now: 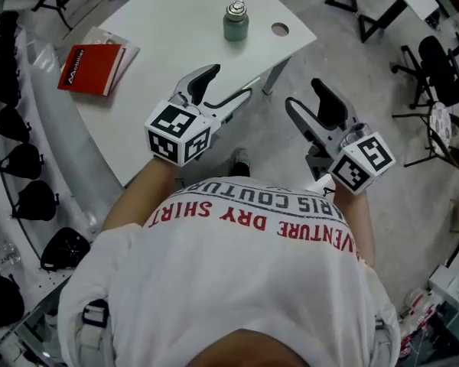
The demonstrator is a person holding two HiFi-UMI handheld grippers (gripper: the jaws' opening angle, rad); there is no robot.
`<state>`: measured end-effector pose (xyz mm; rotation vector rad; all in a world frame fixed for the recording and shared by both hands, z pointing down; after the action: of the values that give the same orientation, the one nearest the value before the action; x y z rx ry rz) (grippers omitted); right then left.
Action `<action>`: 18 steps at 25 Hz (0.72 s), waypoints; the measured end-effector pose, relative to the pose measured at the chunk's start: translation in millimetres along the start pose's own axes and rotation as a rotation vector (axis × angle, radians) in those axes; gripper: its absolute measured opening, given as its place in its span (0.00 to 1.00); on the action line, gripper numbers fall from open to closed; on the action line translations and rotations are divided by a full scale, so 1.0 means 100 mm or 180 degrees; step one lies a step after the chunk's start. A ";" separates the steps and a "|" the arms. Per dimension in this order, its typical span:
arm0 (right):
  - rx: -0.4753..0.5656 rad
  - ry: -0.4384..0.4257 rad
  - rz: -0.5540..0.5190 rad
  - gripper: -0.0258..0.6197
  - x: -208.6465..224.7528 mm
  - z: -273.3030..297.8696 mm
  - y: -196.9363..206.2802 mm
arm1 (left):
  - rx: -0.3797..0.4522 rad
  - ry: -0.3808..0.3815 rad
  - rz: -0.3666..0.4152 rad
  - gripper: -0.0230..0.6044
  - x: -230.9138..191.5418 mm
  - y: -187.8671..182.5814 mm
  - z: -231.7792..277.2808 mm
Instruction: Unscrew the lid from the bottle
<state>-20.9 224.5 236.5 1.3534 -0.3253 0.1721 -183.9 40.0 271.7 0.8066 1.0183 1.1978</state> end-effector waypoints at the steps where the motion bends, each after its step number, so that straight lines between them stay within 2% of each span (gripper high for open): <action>1: -0.0041 -0.0007 -0.0007 0.52 0.09 0.09 -0.02 | -0.0013 -0.0004 -0.0013 0.58 -0.09 -0.01 0.10; 8: -0.0256 -0.0036 -0.0032 0.52 0.53 0.56 -0.10 | -0.0047 -0.0117 -0.0075 0.59 -0.68 0.03 0.63; 18: -0.0363 0.0005 -0.0021 0.52 0.74 0.80 -0.08 | -0.0256 -0.0448 -0.0031 0.60 -1.23 0.23 1.17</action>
<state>41.2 140.3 267.8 1.2415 -0.3246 0.1471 -88.7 -73.4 358.0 0.8099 0.8530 1.1498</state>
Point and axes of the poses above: the fingertips, and each gripper's own axes: z forward along the fingers, x to its right, y out of its underside, the point moved 9 cm from there along -z, backward along the fingers, and after that the axes turned 3 degrees about -x, right-handed, at the moved point
